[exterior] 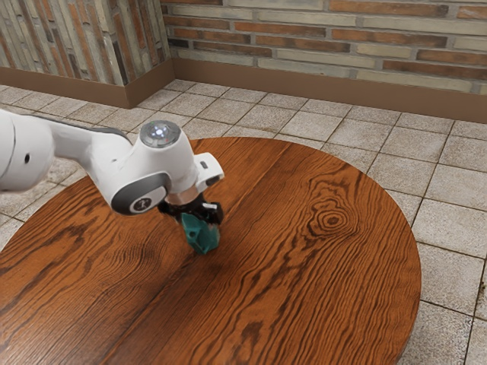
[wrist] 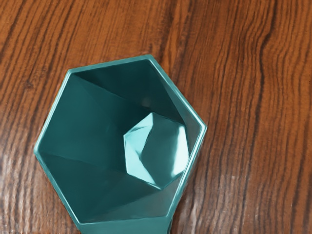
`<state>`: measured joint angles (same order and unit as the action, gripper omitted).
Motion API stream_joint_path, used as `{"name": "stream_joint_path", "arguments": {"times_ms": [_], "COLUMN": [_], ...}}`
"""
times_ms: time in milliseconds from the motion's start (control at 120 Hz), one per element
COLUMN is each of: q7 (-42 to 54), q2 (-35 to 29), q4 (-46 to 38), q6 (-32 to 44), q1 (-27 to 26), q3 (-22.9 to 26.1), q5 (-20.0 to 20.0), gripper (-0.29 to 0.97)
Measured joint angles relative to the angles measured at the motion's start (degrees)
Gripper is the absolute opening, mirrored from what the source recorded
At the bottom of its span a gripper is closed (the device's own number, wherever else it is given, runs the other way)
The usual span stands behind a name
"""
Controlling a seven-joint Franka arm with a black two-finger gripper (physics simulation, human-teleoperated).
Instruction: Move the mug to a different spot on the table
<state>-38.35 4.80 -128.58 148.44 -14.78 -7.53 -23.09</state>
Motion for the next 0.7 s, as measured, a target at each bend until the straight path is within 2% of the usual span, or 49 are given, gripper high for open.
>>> {"name": "stream_joint_path", "arguments": {"times_ms": [75,217,300,433,525,592,700], "q7": [0.3,3.8,7.9,14.7,19.4,22.4,26.8], "q2": [-2.0,-2.8,-3.0,-1.1,1.9,1.6,-0.3], "q4": [2.0,13.1,21.0,34.2,42.6,44.9,45.8], "q6": [-3.6,-15.0,-22.9,-35.5,-43.0,-47.1,-52.0], "q1": [2.5,5.1,6.1,9.2,16.3,20.0,21.0], "q3": [2.1,3.0,2.5,3.0,5.9,7.2,7.2], "q5": [2.8,14.2,18.5,23.4,26.3,27.2,27.3], "gripper": [0.6,0.63,0.64,0.65,0.65,0.65,0.66]}}
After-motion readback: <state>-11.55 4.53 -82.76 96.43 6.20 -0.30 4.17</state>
